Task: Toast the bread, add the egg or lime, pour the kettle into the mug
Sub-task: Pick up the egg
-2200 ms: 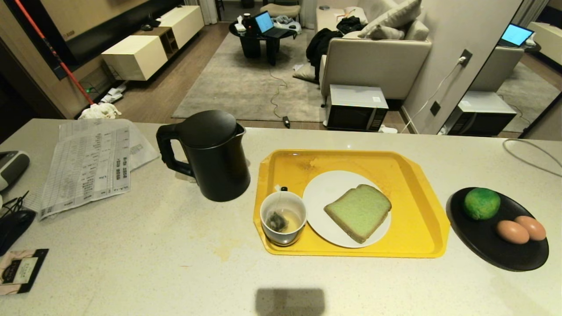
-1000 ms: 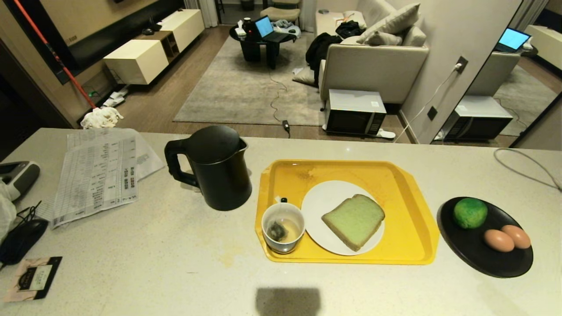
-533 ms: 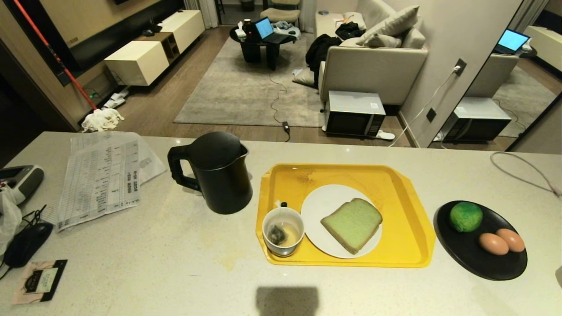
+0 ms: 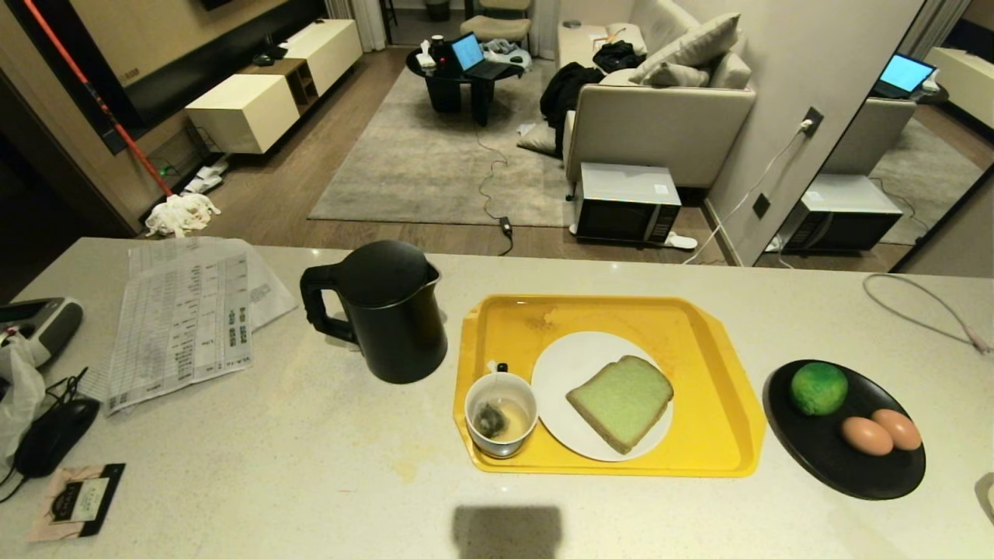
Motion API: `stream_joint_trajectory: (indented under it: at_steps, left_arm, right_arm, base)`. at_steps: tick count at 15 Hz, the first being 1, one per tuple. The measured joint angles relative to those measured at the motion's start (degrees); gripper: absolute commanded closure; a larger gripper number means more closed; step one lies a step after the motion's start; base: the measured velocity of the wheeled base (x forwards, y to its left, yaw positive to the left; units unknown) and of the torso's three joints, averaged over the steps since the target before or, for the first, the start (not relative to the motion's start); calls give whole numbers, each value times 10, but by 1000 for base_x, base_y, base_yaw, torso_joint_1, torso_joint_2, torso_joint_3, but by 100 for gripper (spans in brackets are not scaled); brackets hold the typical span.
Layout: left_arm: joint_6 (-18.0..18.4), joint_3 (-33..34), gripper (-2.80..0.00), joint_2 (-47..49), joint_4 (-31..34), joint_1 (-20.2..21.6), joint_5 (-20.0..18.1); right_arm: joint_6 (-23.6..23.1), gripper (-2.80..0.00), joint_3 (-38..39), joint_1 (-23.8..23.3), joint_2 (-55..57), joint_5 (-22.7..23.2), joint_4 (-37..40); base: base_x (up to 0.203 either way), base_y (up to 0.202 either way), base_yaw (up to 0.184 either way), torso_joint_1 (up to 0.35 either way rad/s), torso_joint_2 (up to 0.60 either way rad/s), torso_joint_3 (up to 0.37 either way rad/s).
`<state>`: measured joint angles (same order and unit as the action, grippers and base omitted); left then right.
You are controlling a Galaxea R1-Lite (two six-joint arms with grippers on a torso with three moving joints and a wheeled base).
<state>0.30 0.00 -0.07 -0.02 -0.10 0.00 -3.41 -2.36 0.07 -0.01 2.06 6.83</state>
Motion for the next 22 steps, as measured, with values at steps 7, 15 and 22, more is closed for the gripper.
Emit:
stream_joint_trajectory:
  at_steps: [7, 15, 22]
  left_arm:
    - [0, 0, 0, 0, 0, 0, 0]
    - [2, 0, 0, 0, -1, 0, 0]
    - [1, 0, 0, 0, 0, 0, -1]
  right_arm:
    - [-2, 0, 0, 0, 0, 0, 0]
    - [-2, 0, 0, 0, 0, 0, 0]
    - [-2, 0, 0, 0, 0, 0, 0]
  base:
    - [0, 0, 0, 19, -34, -15]
    - [0, 0, 0, 2, 1, 87]
    - [0, 0, 0, 0, 2, 75]
